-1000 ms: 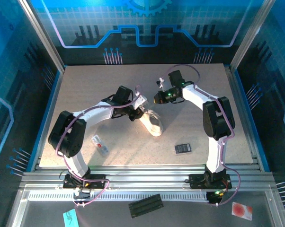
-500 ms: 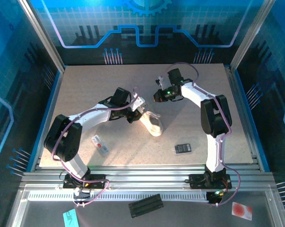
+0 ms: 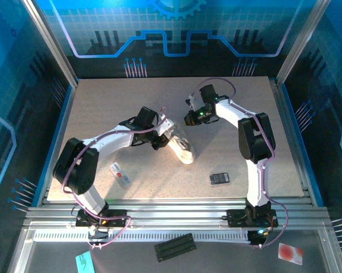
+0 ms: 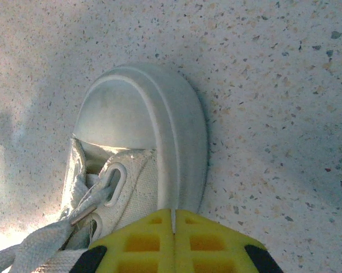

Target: Tie the shoes

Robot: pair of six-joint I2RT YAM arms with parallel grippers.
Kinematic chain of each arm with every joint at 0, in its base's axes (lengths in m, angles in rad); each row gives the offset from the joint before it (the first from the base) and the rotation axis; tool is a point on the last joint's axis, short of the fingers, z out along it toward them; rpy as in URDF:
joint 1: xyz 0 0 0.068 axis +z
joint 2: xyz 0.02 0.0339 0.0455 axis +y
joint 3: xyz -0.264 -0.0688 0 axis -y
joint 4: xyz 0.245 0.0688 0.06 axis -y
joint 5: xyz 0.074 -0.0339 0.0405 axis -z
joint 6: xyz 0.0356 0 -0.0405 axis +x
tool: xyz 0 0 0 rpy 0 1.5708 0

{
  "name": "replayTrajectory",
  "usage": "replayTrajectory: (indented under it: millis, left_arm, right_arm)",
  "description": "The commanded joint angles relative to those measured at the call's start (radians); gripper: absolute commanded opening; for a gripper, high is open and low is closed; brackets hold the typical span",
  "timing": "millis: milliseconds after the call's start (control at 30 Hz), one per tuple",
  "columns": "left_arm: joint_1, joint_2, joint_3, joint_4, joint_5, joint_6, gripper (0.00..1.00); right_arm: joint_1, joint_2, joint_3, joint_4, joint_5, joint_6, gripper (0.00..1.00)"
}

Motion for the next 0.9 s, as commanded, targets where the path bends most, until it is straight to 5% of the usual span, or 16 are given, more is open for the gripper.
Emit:
replayTrajectory:
  millis: [0,167,267,433,733,867]
  left_arm:
    - [-0.018,0.017,0.007,-0.124,-0.006,-0.027,0.00]
    - [-0.033,0.044,0.045,-0.101,-0.012,-0.059,0.00]
    - [-0.034,0.034,0.046,-0.067,-0.003,-0.077,0.17]
    - [-0.016,-0.018,0.024,-0.029,0.019,-0.094,0.37]
    - [0.149,-0.133,-0.060,0.078,0.152,-0.200,0.40]
    - [0.170,-0.076,0.008,0.044,0.214,-0.093,0.41]
  right_arm:
    - [-0.018,-0.028,0.008,0.044,0.035,-0.007,0.04]
    - [-0.022,-0.108,-0.001,0.072,0.012,0.040,0.28]
    - [-0.024,-0.159,-0.013,0.065,0.008,0.062,0.41]
    - [-0.010,-0.284,-0.146,0.077,0.026,0.086,0.47]
    - [0.164,-0.491,-0.439,0.067,0.222,0.027,0.52]
    - [0.197,-0.495,-0.480,0.101,0.204,0.038,0.53]
